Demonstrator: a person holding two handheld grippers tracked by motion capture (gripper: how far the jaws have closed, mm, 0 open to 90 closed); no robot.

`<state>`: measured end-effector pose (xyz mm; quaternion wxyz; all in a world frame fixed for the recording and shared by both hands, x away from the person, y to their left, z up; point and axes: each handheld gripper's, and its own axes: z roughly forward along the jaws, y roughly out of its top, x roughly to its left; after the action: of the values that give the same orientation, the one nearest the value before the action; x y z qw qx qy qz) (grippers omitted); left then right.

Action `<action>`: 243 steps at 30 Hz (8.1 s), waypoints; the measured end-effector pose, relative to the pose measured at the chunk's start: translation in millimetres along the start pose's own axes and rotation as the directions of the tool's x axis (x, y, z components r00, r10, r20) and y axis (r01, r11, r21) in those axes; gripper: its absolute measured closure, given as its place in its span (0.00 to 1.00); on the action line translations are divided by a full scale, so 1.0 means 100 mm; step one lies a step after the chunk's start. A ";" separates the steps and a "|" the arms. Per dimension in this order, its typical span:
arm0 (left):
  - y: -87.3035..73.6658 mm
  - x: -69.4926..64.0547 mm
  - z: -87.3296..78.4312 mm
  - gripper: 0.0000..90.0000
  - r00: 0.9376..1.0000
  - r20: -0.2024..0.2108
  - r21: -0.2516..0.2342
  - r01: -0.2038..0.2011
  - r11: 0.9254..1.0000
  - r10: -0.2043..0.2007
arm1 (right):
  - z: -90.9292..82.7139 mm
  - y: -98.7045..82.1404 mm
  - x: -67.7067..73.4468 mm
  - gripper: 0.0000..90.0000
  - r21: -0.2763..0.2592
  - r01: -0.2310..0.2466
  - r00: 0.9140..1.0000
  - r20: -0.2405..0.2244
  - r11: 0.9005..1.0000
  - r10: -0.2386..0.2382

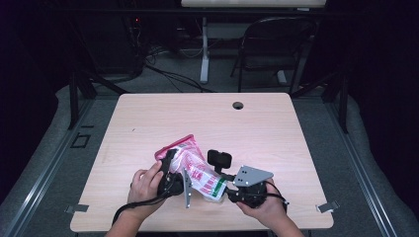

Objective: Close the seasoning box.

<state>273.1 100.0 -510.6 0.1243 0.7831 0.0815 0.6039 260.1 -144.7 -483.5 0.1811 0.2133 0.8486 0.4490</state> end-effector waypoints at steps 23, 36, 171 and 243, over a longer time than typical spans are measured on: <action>0.02 -0.02 -0.01 0.71 1.000 -0.012 -0.007 -0.007 1.000 0.007 | 0.07 -0.03 -0.01 1.00 0.011 -0.018 0.999 -0.033 1.000 0.018; 0.05 -0.01 -0.04 0.71 0.999 -0.033 -0.017 -0.011 1.000 0.010 | 0.07 -0.07 -0.04 1.00 0.015 -0.027 0.999 -0.031 1.000 0.028; 0.05 -0.09 -0.12 0.74 0.989 -0.072 -0.065 -0.136 0.989 0.131 | 0.38 0.08 -0.21 1.00 0.080 -0.097 0.995 -0.009 0.992 0.098; 0.12 0.03 -0.26 0.77 0.962 -0.074 -0.078 -0.267 0.960 0.262 | 0.40 0.04 -0.24 1.00 0.067 -0.129 0.991 -0.015 0.989 0.130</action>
<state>248.7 92.1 -498.6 0.0740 0.7612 -0.0466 0.6426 300.7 -127.7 -499.3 0.1361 0.2695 0.8491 0.4335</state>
